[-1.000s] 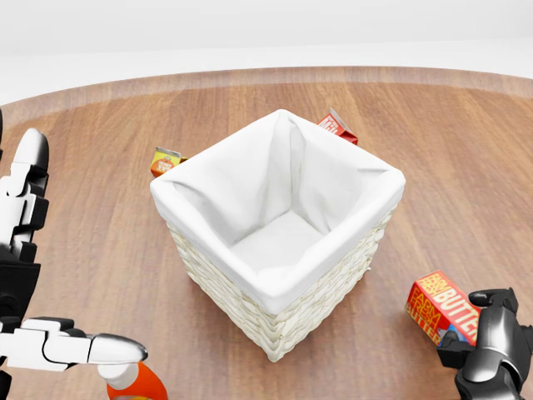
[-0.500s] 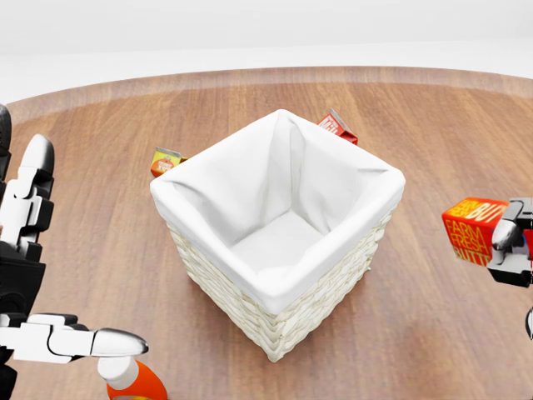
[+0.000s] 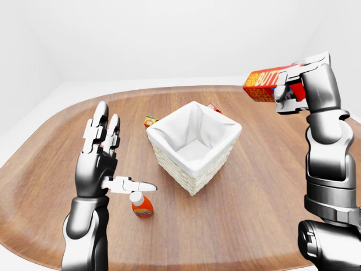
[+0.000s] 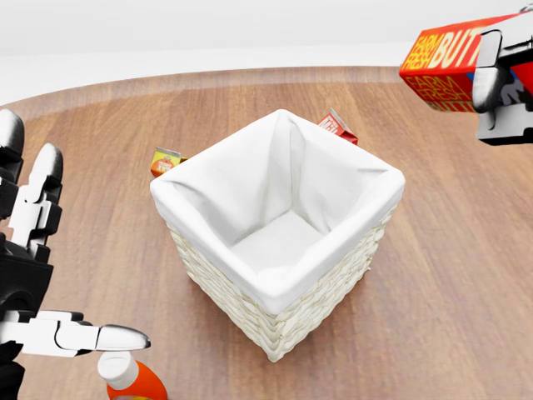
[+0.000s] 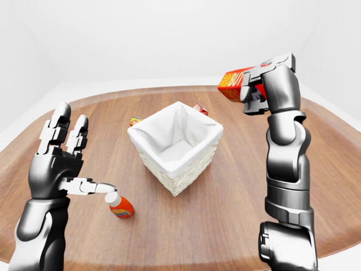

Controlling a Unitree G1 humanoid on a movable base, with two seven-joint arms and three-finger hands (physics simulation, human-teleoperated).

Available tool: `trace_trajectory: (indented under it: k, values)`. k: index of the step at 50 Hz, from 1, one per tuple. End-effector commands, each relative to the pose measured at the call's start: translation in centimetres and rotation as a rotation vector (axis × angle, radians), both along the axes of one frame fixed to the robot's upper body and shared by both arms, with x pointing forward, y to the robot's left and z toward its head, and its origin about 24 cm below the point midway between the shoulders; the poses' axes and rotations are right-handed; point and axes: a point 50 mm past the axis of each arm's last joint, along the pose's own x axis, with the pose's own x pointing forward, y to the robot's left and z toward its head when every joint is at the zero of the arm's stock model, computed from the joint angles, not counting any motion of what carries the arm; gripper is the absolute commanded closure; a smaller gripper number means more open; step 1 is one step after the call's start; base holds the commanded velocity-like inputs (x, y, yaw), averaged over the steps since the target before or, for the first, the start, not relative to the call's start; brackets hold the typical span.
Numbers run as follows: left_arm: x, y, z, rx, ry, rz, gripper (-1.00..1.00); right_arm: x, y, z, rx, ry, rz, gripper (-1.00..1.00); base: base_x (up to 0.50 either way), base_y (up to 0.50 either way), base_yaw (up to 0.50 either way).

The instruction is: Pick up the butter and put it in the basket.

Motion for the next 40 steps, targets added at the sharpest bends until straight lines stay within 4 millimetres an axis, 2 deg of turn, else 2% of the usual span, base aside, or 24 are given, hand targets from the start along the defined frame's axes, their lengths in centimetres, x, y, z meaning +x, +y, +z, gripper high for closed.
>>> trace_trajectory:
  k: [1, 6, 8, 13, 23, 28, 40]
  values:
    - [0.2, 0.1, -0.3, -0.005, 0.013, -0.002, -1.0, 0.5, 5.3, 5.1, -0.145, -0.081, 0.156, 1.0, 0.0, 0.0, 0.0]
    - [0.3, 0.2, -0.4, -0.009, 0.017, -0.001, -1.0, 1.0, 7.9, 5.1, -0.21, -0.031, 0.222, 1.0, 0.0, 0.0, 0.0]
    - [0.2, 0.2, -0.4, -0.01, 0.017, -0.001, -1.0, 1.3, 9.2, 4.6, -0.237, 0.005, 0.253, 1.0, 0.0, 0.0, 0.0]
    - [0.2, 0.2, -0.4, -0.01, 0.018, -0.002, -1.0, 1.7, 10.8, 3.5, -0.273, 0.068, 0.281, 1.0, 0.0, 0.0, 0.0]
    - [0.2, 0.4, -0.3, -0.013, 0.012, 0.002, -1.0, 3.3, 12.8, 0.9, -0.309, 0.208, 0.29, 1.0, 0.0, 0.0, 0.0]
    - [0.3, 0.4, -0.4, -0.017, 0.016, 0.003, -1.0, 3.8, 13.4, 0.9, -0.307, 0.219, 0.299, 1.0, 0.0, 0.0, 0.0]
    - [0.4, 0.6, -0.6, -0.024, 0.029, 0.004, -1.0, 5.3, 15.3, -0.9, -0.292, 0.3, 0.333, 1.0, 0.0, 0.0, 0.0]
